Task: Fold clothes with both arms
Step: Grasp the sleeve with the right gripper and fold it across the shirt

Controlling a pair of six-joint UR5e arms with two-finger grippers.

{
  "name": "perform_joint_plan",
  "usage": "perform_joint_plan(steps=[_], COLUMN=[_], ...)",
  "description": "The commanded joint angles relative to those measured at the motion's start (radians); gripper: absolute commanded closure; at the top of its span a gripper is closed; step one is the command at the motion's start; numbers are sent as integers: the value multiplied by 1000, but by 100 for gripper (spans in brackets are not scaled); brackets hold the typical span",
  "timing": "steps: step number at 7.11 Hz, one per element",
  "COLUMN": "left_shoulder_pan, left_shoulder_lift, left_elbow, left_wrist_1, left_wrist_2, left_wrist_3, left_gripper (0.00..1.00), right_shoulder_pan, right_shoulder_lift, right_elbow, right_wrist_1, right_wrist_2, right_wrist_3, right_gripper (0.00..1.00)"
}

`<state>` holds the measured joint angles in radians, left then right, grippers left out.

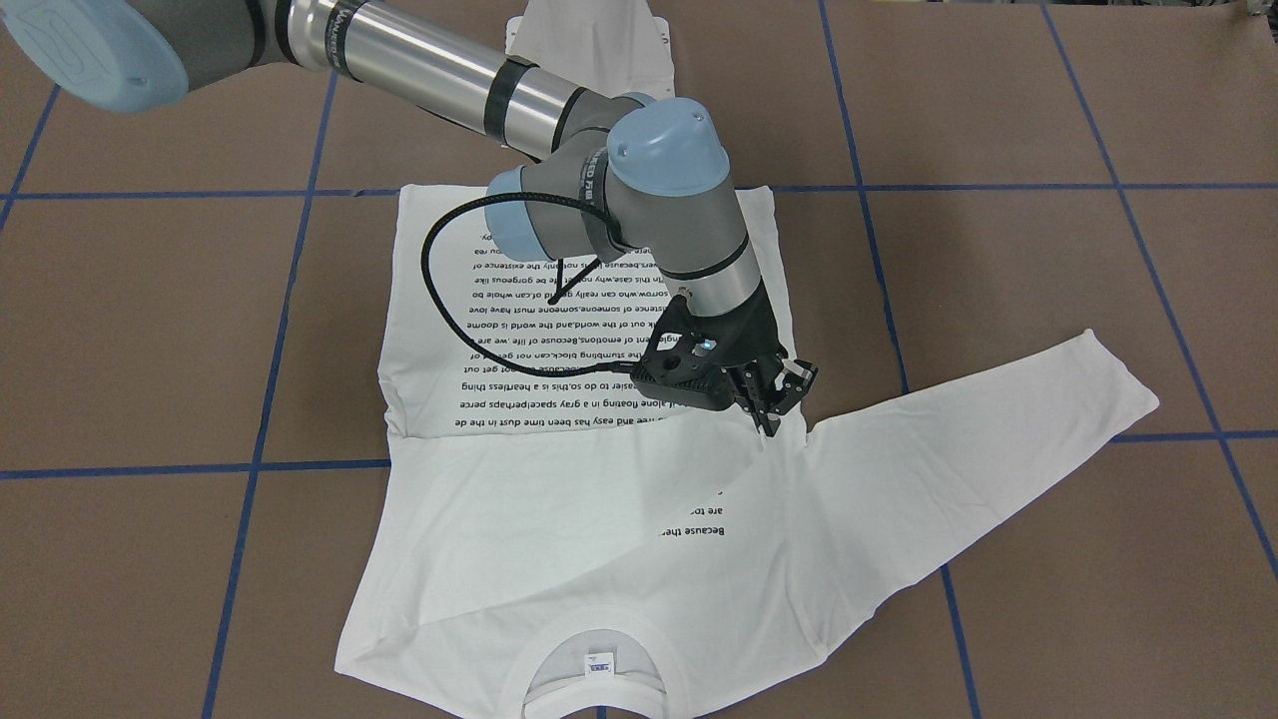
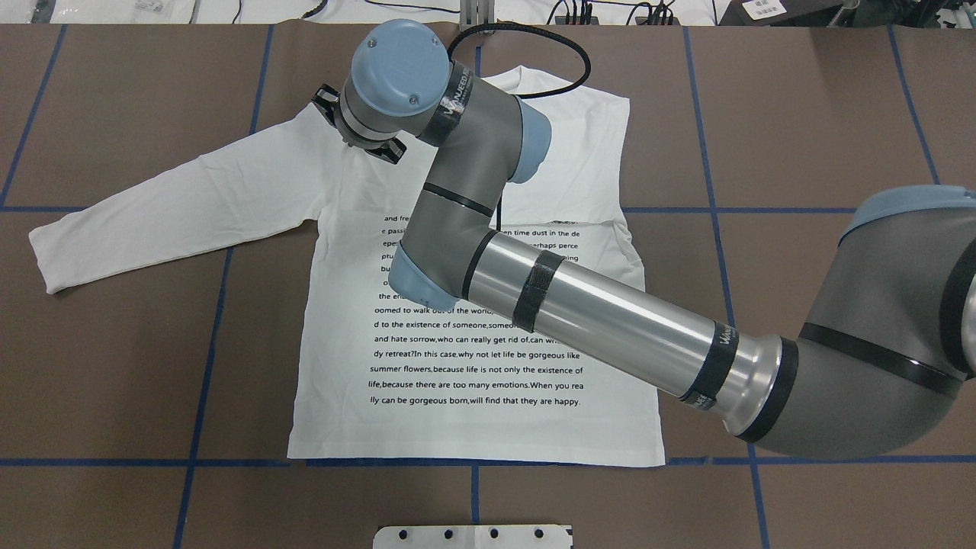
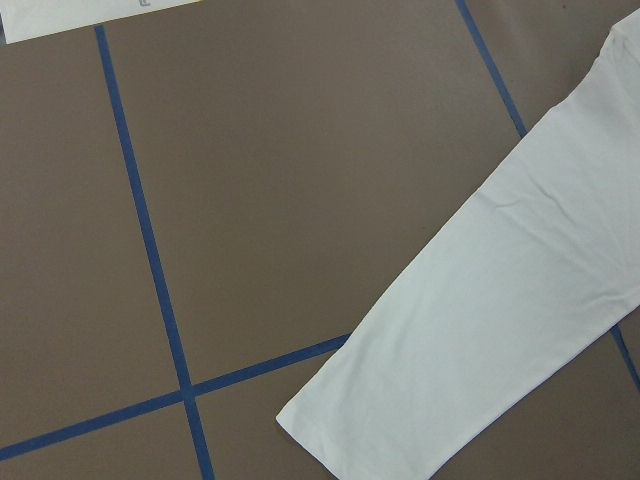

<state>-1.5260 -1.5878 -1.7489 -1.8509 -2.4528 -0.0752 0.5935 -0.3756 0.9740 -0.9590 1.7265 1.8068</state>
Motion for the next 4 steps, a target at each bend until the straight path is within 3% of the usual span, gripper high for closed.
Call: perform_joint_plan(steps=[1,2,3,4], left_shoulder_pan=[1,1,1,1], left_shoulder_lift=[0,-1,-1,-1], left_elbow=[5,5,8,9], left_wrist_1=[-2,-2,-4,-5], left_wrist_2=[-2,0,0,0], left_wrist_3=[0,0,0,0], left_gripper=[0,0,0,1], right_shoulder_pan=[-6,-21,-27,-27], right_shoulder_lift=[18,33,37,38], right_elbow=[-24,-49,-52,-61], right_wrist_1=[32,34,34,34], right_wrist_2=[-30,-48,-60,-64], right_wrist_3=[0,0,0,0], right_gripper=[100,100,92,76])
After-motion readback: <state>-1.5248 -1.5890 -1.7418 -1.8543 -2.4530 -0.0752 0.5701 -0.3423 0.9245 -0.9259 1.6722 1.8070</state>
